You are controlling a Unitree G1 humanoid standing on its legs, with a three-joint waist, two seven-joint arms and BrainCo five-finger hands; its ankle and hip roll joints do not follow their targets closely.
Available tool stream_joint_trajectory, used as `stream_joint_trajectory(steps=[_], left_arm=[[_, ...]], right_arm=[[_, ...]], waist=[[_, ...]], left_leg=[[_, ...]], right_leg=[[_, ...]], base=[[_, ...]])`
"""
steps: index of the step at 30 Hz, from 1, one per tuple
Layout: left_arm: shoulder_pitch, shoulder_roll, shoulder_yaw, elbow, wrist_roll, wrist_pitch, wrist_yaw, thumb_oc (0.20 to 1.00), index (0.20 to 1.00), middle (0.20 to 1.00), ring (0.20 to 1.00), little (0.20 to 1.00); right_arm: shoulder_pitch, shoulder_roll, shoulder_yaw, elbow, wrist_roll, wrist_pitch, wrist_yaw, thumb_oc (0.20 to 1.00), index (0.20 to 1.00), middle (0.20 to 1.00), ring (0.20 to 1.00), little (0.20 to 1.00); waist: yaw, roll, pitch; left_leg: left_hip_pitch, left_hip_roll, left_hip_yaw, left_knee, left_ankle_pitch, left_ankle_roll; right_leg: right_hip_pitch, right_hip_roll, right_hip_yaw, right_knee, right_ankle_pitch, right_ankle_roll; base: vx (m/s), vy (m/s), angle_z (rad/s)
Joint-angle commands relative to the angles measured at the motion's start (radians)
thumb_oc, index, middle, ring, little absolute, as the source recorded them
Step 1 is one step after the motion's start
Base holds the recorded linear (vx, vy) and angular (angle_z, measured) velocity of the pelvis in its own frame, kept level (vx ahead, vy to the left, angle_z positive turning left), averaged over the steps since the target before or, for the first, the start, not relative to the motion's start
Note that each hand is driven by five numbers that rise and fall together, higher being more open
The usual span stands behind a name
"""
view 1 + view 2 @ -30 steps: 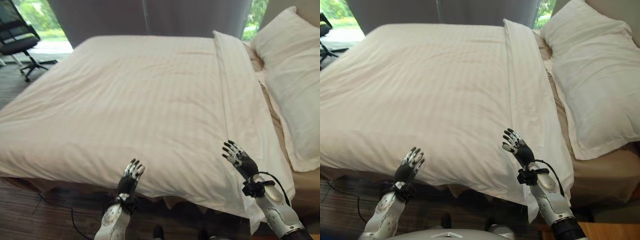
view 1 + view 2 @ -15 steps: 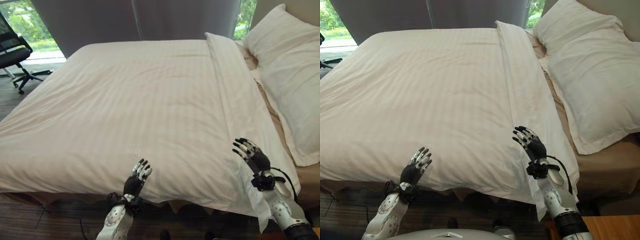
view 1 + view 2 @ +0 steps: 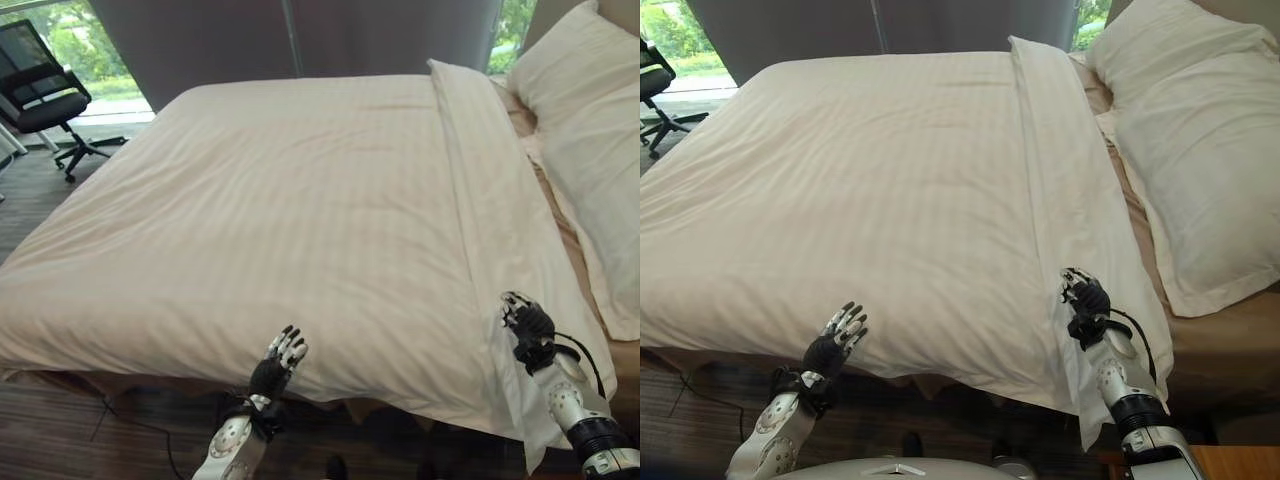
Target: Making the bed.
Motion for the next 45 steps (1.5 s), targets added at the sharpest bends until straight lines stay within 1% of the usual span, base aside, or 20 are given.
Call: stream_joint_trajectory(steps=[1, 5, 10, 13, 14, 15, 16, 17, 18, 20, 21, 24, 30, 35, 37, 38, 39, 41, 43, 45], left_arm=[[-0.059, 0.057, -0.003, -0.057, -0.052, -0.035, -0.021, 1.000, 1.000, 1.000, 1.000, 1.000], [-0.078, 0.058, -0.022, -0.050, -0.060, -0.034, -0.016, 1.000, 1.000, 1.000, 1.000, 1.000], [-0.093, 0.043, -0.034, -0.038, -0.047, -0.033, -0.025, 1.000, 1.000, 1.000, 1.000, 1.000], [-0.095, 0.034, -0.031, -0.033, -0.043, -0.032, -0.031, 1.000, 1.000, 1.000, 1.000, 1.000], [-0.099, 0.025, -0.020, -0.033, -0.038, -0.032, -0.037, 1.000, 1.000, 1.000, 1.000, 1.000], [-0.098, 0.027, -0.022, -0.033, -0.038, -0.032, -0.038, 1.000, 1.000, 1.000, 1.000, 1.000], [-0.101, 0.019, -0.006, -0.032, -0.038, -0.032, -0.041, 1.000, 1.000, 1.000, 1.000, 1.000], [-0.100, 0.020, -0.007, -0.032, -0.038, -0.032, -0.042, 1.000, 1.000, 1.000, 1.000, 1.000], [-0.095, 0.017, 0.012, -0.039, -0.034, -0.033, -0.043, 1.000, 1.000, 1.000, 1.000, 1.000], [-0.080, 0.017, 0.032, -0.045, -0.028, -0.030, -0.046, 1.000, 1.000, 1.000, 1.000, 1.000], [-0.079, 0.018, 0.032, -0.045, -0.028, -0.030, -0.046, 1.000, 1.000, 1.000, 1.000, 1.000], [-0.058, 0.017, 0.047, -0.057, -0.029, -0.023, -0.061, 1.000, 1.000, 1.000, 1.000, 1.000], [-0.071, 0.022, 0.036, -0.059, -0.014, -0.025, -0.061, 1.000, 1.000, 1.000, 1.000, 1.000], [-0.100, 0.015, 0.032, -0.048, -0.004, -0.038, -0.035, 1.000, 1.000, 1.000, 1.000, 1.000], [-0.105, 0.008, 0.037, -0.037, 0.001, -0.044, -0.019, 1.000, 1.000, 1.000, 1.000, 1.000], [-0.110, -0.003, 0.046, -0.034, 0.010, -0.045, -0.001, 1.000, 1.000, 1.000, 1.000, 1.000], [-0.109, -0.010, 0.064, -0.027, 0.020, -0.047, 0.019, 1.000, 1.000, 1.000, 1.000, 1.000], [-0.112, -0.012, 0.065, -0.023, 0.029, -0.046, 0.024, 1.000, 1.000, 1.000, 1.000, 1.000], [-0.122, -0.011, 0.063, -0.015, 0.047, -0.050, 0.036, 1.000, 1.000, 1.000, 1.000, 1.000], [-0.127, -0.018, 0.062, -0.016, 0.053, -0.049, 0.044, 1.000, 1.000, 1.000, 1.000, 1.000]], right_arm=[[-0.214, -0.029, -0.009, 0.172, 0.044, -0.036, -0.042, 0.200, 0.200, 0.200, 0.200, 0.200], [-0.317, -0.088, -0.053, 0.361, 0.027, -0.038, -0.083, 0.200, 0.200, 0.200, 0.200, 0.200], [-0.235, -0.099, -0.103, 0.375, 0.028, -0.042, -0.057, 0.200, 0.200, 0.200, 0.200, 0.200], [-0.140, -0.086, -0.141, 0.360, 0.032, -0.039, -0.039, 0.200, 0.200, 0.200, 0.200, 0.200], [-0.043, -0.058, -0.185, 0.352, 0.047, -0.039, -0.022, 0.200, 0.200, 0.200, 0.200, 0.200], [-0.037, -0.057, -0.188, 0.349, 0.047, -0.039, -0.022, 0.200, 0.200, 0.200, 0.200, 0.200], [0.050, -0.008, -0.229, 0.372, 0.063, -0.037, -0.006, 0.200, 0.200, 0.200, 0.200, 0.200], [0.053, -0.007, -0.230, 0.370, 0.063, -0.037, -0.006, 0.200, 0.200, 0.200, 0.200, 0.200], [0.123, 0.043, -0.263, 0.415, 0.067, -0.033, 0.001, 0.200, 0.200, 0.200, 0.200, 0.200], [0.172, 0.075, -0.305, 0.484, 0.076, -0.027, 0.010, 0.200, 0.200, 0.200, 0.200, 0.200], [0.172, 0.076, -0.305, 0.485, 0.076, -0.027, 0.011, 0.200, 0.200, 0.200, 0.200, 0.200], [0.252, 0.095, -0.424, 0.640, 0.110, -0.017, -0.001, 0.200, 0.200, 0.200, 0.200, 0.200], [0.291, 0.056, -0.493, 0.697, 0.096, -0.022, -0.040, 0.200, 0.200, 0.200, 0.200, 0.200], [0.271, 0.022, -0.489, 0.586, 0.140, -0.057, -0.046, 0.200, 0.200, 0.200, 0.200, 0.200], [0.269, 0.005, -0.493, 0.415, 0.146, -0.107, -0.063, 0.200, 0.200, 0.200, 0.200, 0.200], [0.270, -0.001, -0.529, 0.223, 0.150, -0.184, -0.113, 0.200, 0.200, 0.200, 0.200, 0.200], [0.286, -0.004, -0.570, -0.027, 0.013, -0.261, -0.216, 0.200, 0.200, 0.200, 0.200, 0.200], [0.285, -0.004, -0.589, -0.087, -0.056, -0.281, -0.268, 0.200, 0.200, 0.200, 0.200, 0.200], [0.267, -0.033, -0.596, -0.188, -0.231, -0.296, -0.376, 0.200, 0.200, 0.200, 0.200, 0.200], [0.250, -0.040, -0.584, -0.288, -0.390, -0.273, -0.449, 0.200, 0.200, 0.200, 0.200, 0.200]], waist=[[0.034, -0.041, 0.052], [0.037, -0.009, 0.065], [0.009, 0.014, 0.073], [-0.012, 0.018, 0.079], [-0.038, 0.019, 0.084], [-0.036, 0.018, 0.083], [-0.063, 0.019, 0.085], [-0.062, 0.018, 0.084], [-0.086, 0.016, 0.086], [-0.102, 0.011, 0.084], [-0.099, 0.010, 0.084], [-0.125, 0.009, 0.079], [-0.156, 0.016, 0.082], [-0.172, 0.005, 0.071], [-0.180, -0.004, 0.062], [-0.187, -0.010, 0.049], [-0.192, -0.014, 0.034], [-0.192, -0.016, 0.027], [-0.186, -0.023, 0.017], [-0.182, -0.030, 0.012]], left_leg=[[0.041, -0.022, -0.024, 0.008, -0.044, 0.001], [0.017, -0.030, -0.019, 0.008, -0.038, -0.001], [0.015, -0.031, -0.004, 0.008, -0.039, -0.002], [0.022, -0.031, 0.000, 0.008, -0.042, -0.002], [0.026, -0.029, 0.005, 0.008, -0.046, -0.003], [0.027, -0.029, 0.005, 0.008, -0.046, -0.003], [0.032, -0.027, 0.014, 0.008, -0.051, -0.003], [0.033, -0.027, 0.014, 0.008, -0.051, -0.003], [0.039, -0.022, 0.029, 0.008, -0.057, -0.003], [0.046, -0.016, 0.053, 0.008, -0.063, -0.005], [0.047, -0.015, 0.055, 0.008, -0.064, -0.005], [0.060, -0.013, 0.073, 0.008, -0.073, -0.005], [0.076, -0.019, 0.063, 0.008, -0.082, -0.002], [0.083, -0.023, 0.058, 0.008, -0.088, 0.002], [0.088, -0.024, 0.056, 0.008, -0.090, 0.004], [0.090, -0.027, 0.051, 0.008, -0.092, 0.009], [0.098, -0.032, 0.046, 0.008, -0.098, 0.016], [0.102, -0.033, 0.041, 0.008, -0.101, 0.019], [0.110, -0.037, 0.029, 0.008, -0.106, 0.026], [0.111, -0.042, 0.020, 0.008, -0.098, 0.031]], right_leg=[[-0.085, -0.059, -0.002, 0.016, 0.063, 0.048], [-0.116, -0.064, 0.004, 0.016, 0.069, 0.051], [-0.129, -0.061, 0.021, 0.016, 0.068, 0.051], [-0.127, -0.058, 0.029, 0.016, 0.065, 0.050], [-0.128, -0.055, 0.036, 0.016, 0.063, 0.048], [-0.127, -0.055, 0.036, 0.016, 0.062, 0.048], [-0.127, -0.052, 0.044, 0.016, 0.060, 0.048], [-0.127, -0.052, 0.044, 0.016, 0.059, 0.048], [-0.133, -0.045, 0.055, 0.016, 0.061, 0.049], [-0.139, -0.037, 0.068, 0.016, 0.063, 0.051], [-0.139, -0.036, 0.070, 0.016, 0.064, 0.051], [-0.136, -0.032, 0.081, 0.016, 0.060, 0.057], [-0.118, -0.038, 0.087, 0.016, 0.056, 0.057], [-0.108, -0.041, 0.093, 0.016, 0.061, 0.058], [-0.104, -0.039, 0.099, 0.016, 0.063, 0.057], [-0.099, -0.039, 0.103, 0.016, 0.065, 0.055], [-0.087, -0.041, 0.107, 0.016, 0.065, 0.055], [-0.081, -0.043, 0.104, 0.018, 0.062, 0.055], [-0.071, -0.047, 0.102, 0.023, 0.061, 0.053], [-0.071, -0.051, 0.099, 0.029, 0.069, 0.051]], base=[[-0.08, 0.014, 0.03], [-0.01, 0.003, 0.00], [0.03, 0.003, -0.03], [0.04, -0.006, -0.04], [0.03, -0.010, -0.09], [0.05, -0.012, -0.12], [0.02, -0.002, -0.13], [0.05, -0.008, -0.11], [0.02, -0.006, -0.10], [0.03, -0.005, -0.14], [0.04, -0.006, -0.38], [0.05, -0.001, -0.36], [0.00, 0.019, -0.04], [-0.02, 0.030, -0.06], [-0.01, 0.023, 0.00], [0.01, 0.081, 0.03], [0.02, 0.070, 0.03], [0.02, 0.045, 0.05], [-0.03, 0.051, 0.13], [-0.07, 0.044, 0.22]])
